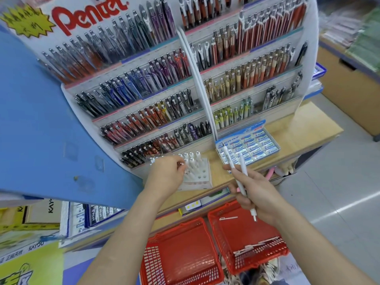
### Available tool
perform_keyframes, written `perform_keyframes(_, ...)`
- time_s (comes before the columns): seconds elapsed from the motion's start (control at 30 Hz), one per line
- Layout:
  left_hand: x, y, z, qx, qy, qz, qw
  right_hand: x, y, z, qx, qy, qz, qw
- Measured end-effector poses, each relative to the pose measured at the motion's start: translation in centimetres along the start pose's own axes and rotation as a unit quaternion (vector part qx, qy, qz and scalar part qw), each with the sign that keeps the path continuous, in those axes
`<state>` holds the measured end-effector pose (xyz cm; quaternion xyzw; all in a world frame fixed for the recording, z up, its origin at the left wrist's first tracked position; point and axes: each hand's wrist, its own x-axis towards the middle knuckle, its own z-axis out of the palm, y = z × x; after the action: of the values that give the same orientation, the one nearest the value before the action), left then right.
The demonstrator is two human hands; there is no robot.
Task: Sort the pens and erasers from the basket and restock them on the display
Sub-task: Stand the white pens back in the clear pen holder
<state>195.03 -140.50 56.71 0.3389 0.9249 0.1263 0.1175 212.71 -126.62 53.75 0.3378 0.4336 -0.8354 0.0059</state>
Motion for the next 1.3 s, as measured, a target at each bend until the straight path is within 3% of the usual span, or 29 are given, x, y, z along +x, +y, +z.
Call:
perform_keyframes(0.33, -0.2, 0.0, 0.8, -0.014, 0.009, 0.005, 1.0, -0.1, -0.1, 0.1, 0.013, -0.031, 0.001, 0.999)
perform_keyframes(0.57, -0.7, 0.7, -0.1, 0.014, -0.008, -0.02, 1.0, -0.5, -0.4, 0.5, 0.016, -0.096, -0.014, 0.995)
perform_keyframes(0.63, -1.3, 1.9, -1.6, -0.127, 0.021, -0.05, 0.99, -0.6, -0.7, 0.6, 0.016, -0.115, -0.012, 0.993)
perform_keyframes(0.7, -2.0, 3.4, -3.2, -0.349, -0.012, -0.069, 0.935, -0.7, -0.9, 0.6, 0.005, -0.139, -0.005, 0.99)
perform_keyframes(0.73, -2.3, 4.0, -3.9, -0.403, -0.042, -0.064, 0.912, -0.8, -1.0, 0.7, -0.005, -0.155, -0.001, 0.988)
perform_keyframes(0.93, -2.8, 4.1, -5.2, -0.441, -0.106, -0.081, 0.887, -1.2, -1.5, 0.6, -0.048, -0.162, 0.006, 0.986)
perform_keyframes(1.03, -3.1, 3.6, -5.4, -0.415, -0.121, -0.079, 0.898, -0.8, -1.3, 0.4, -0.043, -0.123, 0.005, 0.991)
perform_keyframes(1.2, -1.6, 0.9, -5.6, -0.211, 0.046, -0.059, 0.975, 0.4, -0.6, -1.0, 0.038, 0.033, 0.016, 0.999)
perform_keyframes(1.3, -1.2, 0.5, -4.8, -0.101, 0.063, -0.013, 0.993, 0.3, -0.5, -1.7, 0.081, 0.056, 0.005, 0.995)
